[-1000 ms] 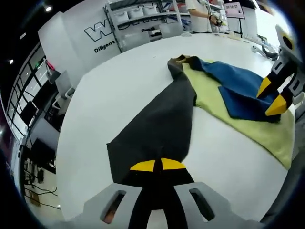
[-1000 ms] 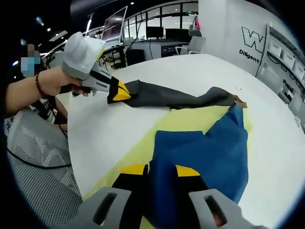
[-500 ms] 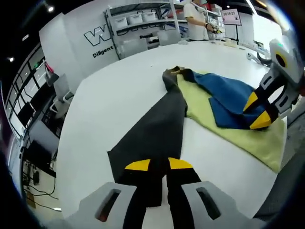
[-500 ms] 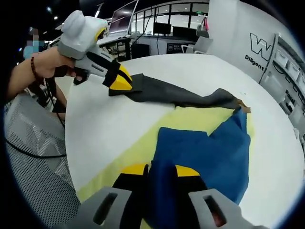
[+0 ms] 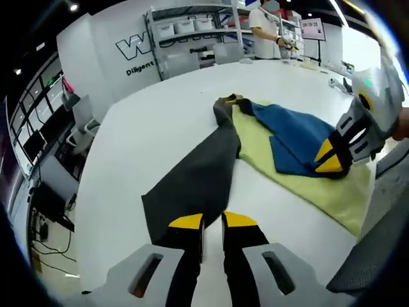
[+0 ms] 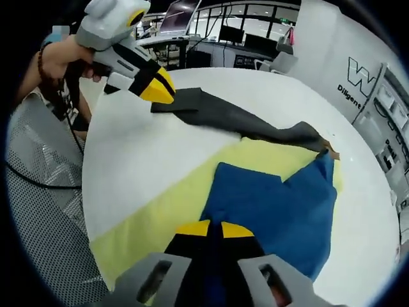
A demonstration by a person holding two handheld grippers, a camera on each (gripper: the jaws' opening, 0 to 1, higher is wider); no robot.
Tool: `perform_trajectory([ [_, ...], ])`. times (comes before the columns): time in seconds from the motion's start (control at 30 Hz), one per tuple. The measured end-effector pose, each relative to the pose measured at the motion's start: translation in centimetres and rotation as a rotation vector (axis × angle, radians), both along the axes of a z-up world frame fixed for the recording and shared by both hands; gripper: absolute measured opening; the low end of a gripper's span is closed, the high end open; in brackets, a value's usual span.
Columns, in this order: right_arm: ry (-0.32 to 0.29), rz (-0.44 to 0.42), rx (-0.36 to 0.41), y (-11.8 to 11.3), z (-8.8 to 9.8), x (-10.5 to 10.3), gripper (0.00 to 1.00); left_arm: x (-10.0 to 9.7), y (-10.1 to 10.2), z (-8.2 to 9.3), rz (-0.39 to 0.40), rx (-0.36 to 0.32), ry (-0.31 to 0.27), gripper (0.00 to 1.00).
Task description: Fold the garment on the visible template until the final outline fits inside the template.
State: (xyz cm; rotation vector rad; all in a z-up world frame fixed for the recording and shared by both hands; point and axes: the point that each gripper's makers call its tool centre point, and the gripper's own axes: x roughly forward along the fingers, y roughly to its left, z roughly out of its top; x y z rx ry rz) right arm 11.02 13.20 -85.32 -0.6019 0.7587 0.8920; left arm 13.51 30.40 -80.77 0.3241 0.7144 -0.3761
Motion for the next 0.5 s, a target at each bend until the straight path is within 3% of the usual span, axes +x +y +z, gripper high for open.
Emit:
perform_trajectory([
  [0.07,0.0,0.004,0.001,0.0,0.0,0.1,0.0,-0.1,-0.2,0.1,-0.001,0.0,-0.003,0.11],
  [0.13,-0.001,-0.012,0.014,-0.1,0.3,0.1,0.0,0.0,-0.2,0.5,-0.043,0.089,-0.047,0.11],
  [0.27,-0.025,-0.024,0.031,-0.1,0.6,0.1,0.0,-0.1,-0.7,0.5,-0.03,0.038,-0.043,0.11],
  [0.5,-0.041,-0.043,0.064,-0.3,2.0,0.4,0.0,-0.7,-1.8,0.8,-0.061,0.039,-0.045,0.11],
])
